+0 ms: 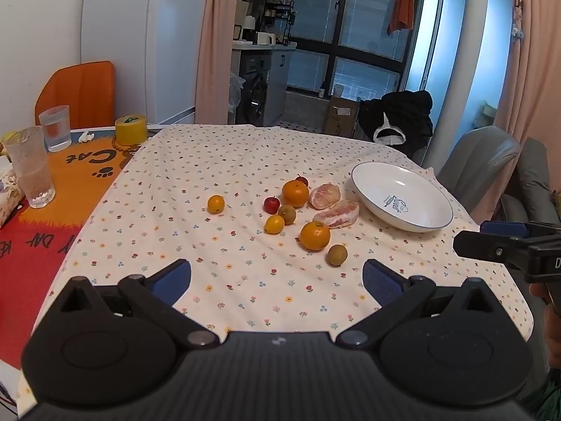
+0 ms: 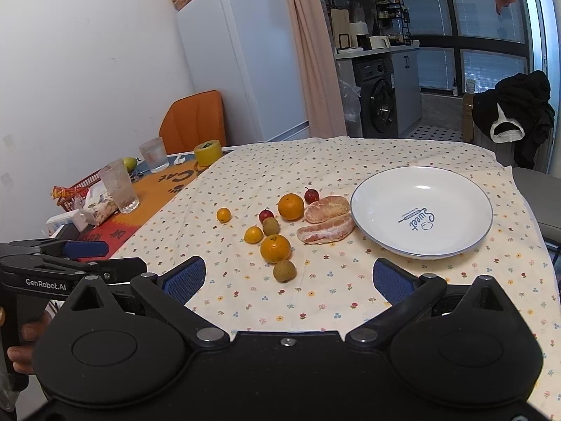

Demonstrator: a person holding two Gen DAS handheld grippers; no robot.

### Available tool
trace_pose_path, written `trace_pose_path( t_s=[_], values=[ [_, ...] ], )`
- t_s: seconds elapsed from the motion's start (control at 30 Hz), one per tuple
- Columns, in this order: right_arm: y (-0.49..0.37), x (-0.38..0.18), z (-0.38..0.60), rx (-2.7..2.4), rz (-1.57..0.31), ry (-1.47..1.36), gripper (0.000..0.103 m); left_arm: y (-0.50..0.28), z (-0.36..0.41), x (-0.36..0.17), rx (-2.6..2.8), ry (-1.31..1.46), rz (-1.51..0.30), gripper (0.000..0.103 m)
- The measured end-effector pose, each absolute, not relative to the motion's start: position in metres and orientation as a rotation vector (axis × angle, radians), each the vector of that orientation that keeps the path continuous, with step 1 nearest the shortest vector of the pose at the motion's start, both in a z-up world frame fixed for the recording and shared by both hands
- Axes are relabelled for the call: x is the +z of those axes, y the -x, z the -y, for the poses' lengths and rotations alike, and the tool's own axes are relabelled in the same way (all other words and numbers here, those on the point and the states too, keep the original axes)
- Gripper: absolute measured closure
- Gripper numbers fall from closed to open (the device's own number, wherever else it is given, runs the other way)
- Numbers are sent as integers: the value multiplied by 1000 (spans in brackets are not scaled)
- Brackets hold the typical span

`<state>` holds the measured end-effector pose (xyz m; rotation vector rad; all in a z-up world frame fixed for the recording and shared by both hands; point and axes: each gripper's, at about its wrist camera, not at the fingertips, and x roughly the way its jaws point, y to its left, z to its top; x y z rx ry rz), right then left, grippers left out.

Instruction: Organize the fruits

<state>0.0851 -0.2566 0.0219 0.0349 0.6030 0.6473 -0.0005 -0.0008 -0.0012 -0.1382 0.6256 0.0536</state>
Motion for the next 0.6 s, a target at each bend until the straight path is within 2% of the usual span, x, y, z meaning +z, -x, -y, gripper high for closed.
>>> trace_pose_path(
  t_s=[0.6],
  values=[
    [-85,25,259,628,-603,-25,0,1,0,0,53,140,-622,0]
  ],
)
